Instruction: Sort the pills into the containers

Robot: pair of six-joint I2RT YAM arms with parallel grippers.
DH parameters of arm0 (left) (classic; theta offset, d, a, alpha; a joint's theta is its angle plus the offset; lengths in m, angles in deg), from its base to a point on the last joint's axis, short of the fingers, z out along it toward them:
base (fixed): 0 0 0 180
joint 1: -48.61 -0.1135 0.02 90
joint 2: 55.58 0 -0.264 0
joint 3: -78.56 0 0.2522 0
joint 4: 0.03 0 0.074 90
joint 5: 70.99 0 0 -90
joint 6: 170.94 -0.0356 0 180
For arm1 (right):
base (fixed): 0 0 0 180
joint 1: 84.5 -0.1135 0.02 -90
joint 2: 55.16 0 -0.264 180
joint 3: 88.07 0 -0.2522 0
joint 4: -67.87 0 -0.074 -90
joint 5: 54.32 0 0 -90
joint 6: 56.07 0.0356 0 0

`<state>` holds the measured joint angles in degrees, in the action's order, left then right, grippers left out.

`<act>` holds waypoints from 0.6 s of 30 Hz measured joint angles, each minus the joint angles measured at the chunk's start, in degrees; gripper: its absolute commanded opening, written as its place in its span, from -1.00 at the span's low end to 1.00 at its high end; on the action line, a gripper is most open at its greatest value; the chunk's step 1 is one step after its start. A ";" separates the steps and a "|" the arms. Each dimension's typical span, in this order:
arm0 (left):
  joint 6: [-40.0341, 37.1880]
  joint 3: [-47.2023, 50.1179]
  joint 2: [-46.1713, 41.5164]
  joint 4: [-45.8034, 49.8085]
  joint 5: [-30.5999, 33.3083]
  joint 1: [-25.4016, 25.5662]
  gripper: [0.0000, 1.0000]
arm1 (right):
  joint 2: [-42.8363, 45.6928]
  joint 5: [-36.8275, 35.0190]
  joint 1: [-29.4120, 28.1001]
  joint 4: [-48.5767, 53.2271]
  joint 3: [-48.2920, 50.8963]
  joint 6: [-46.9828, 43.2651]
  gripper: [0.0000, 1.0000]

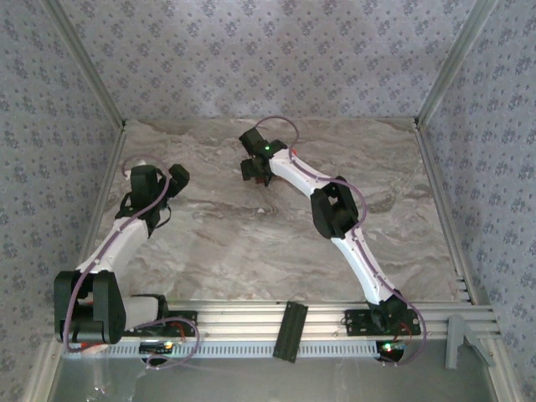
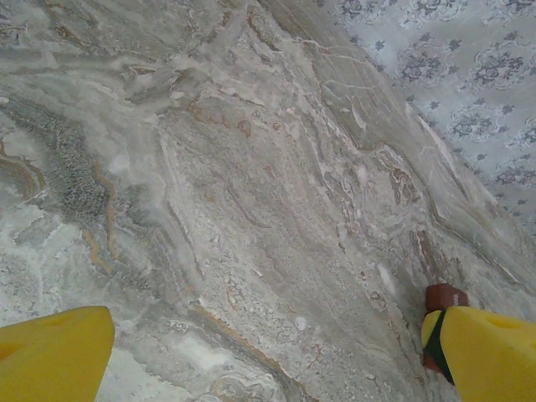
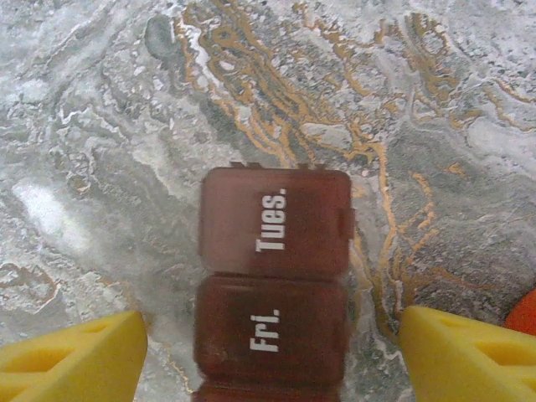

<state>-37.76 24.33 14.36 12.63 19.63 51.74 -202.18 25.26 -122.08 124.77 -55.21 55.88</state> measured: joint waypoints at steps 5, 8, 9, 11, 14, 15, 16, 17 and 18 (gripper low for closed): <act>0.02 0.00 0.04 -0.46 -0.22 0.00 1.00 | 0.00 -0.98 -1.38 0.02 0.00 -0.02 0.67; 0.28 0.02 0.37 -0.68 -0.31 0.00 1.00 | 0.00 -1.11 -1.84 0.02 0.00 0.00 0.67; 0.44 0.02 0.52 -0.72 -0.42 0.00 1.00 | 0.00 -1.20 -1.84 0.02 0.00 0.02 0.67; 0.46 0.11 0.76 -0.87 -0.68 0.00 1.00 | 0.00 -1.22 -1.64 0.02 0.00 0.02 0.66; 0.46 0.13 0.81 -0.98 -0.87 0.00 1.00 | 0.00 -1.22 -1.07 0.02 0.00 0.04 0.62; 0.46 0.13 0.81 -1.07 -0.87 0.00 0.99 | 0.00 -1.20 -0.87 0.00 0.00 0.04 0.61; 0.48 0.13 0.81 -1.20 -0.92 0.00 1.00 | 0.00 -1.18 -0.68 0.00 0.00 0.04 0.59; 0.50 0.13 0.81 -1.31 -1.07 0.00 1.00 | 0.00 -1.18 -0.50 0.00 0.00 0.07 0.56; 0.55 0.13 0.81 -1.44 -1.07 0.00 1.00 | 0.00 -1.16 -0.37 0.00 0.00 0.04 0.55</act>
<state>-37.21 24.46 15.16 11.19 18.56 51.74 -202.18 24.11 -122.46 124.77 -55.21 55.92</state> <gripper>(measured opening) 0.997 0.787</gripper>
